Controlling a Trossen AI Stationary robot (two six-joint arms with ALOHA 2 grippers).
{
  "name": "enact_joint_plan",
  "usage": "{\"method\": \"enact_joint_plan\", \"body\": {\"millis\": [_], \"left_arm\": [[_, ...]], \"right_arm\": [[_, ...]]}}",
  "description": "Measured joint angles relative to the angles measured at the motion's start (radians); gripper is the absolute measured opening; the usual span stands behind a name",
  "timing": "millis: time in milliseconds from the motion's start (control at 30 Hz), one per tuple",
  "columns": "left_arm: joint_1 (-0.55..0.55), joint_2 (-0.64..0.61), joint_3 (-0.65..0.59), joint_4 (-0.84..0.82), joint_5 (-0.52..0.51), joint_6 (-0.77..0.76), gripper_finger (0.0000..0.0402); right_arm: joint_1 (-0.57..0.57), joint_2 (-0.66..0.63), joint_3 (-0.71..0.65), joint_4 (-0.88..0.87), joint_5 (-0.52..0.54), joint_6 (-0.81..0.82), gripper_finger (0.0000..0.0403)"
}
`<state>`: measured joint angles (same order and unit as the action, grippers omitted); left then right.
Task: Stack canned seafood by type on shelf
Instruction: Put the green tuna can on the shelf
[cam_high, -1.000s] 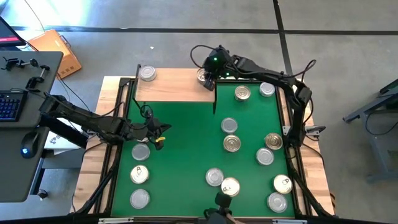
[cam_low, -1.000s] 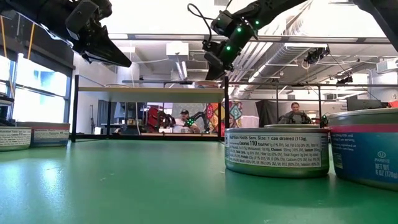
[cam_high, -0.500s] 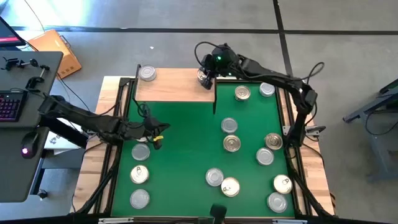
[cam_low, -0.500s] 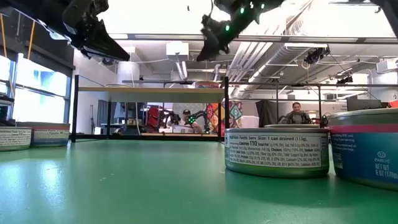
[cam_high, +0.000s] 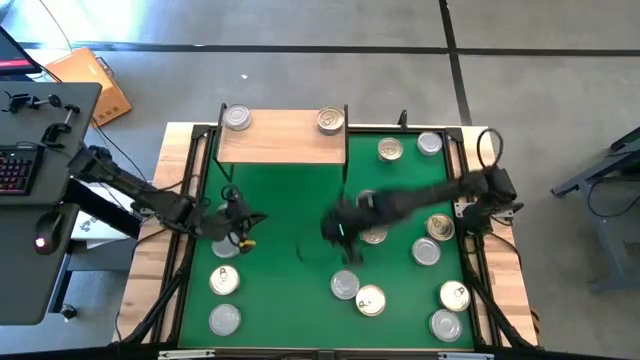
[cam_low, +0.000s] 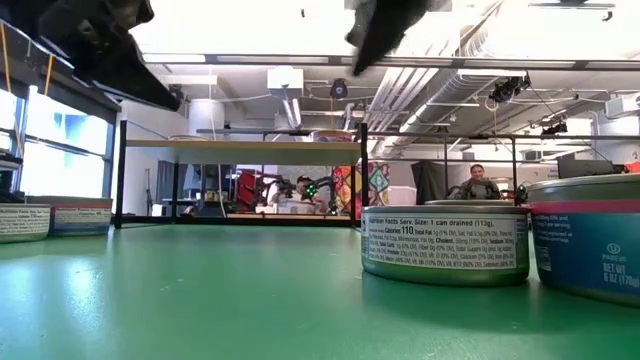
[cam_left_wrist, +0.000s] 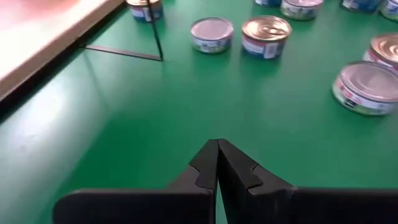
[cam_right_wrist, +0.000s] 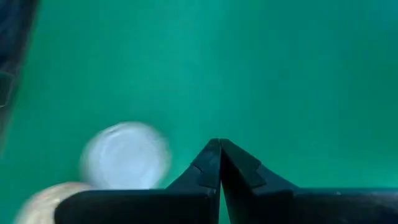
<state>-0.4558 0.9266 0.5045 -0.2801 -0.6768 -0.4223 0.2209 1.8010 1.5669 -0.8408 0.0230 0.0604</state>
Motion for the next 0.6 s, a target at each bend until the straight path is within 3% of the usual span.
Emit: {"method": "enact_joint_plan", "body": {"millis": [133, 300, 467, 600], "left_arm": [[-0.078, 0.075, -0.001, 0.058, -0.048, -0.06, 0.0], [-0.121, 0.19, -0.001, 0.221, -0.066, -0.065, 0.0], [-0.138, 0.295, 0.0, 0.412, -0.065, -0.045, 0.0], [-0.142, 0.335, 0.0, 0.525, -0.059, -0.024, 0.0]], "right_arm": [[0.116, -0.022, -0.186, 0.173, 0.054, 0.234, 0.0], [0.218, -0.004, -0.372, 0.509, -0.107, 0.378, 0.0], [0.226, 0.014, -0.447, 0.578, 0.065, 0.406, 0.0], [0.173, 0.052, -0.45, 0.644, 0.095, 0.365, 0.0]]}}
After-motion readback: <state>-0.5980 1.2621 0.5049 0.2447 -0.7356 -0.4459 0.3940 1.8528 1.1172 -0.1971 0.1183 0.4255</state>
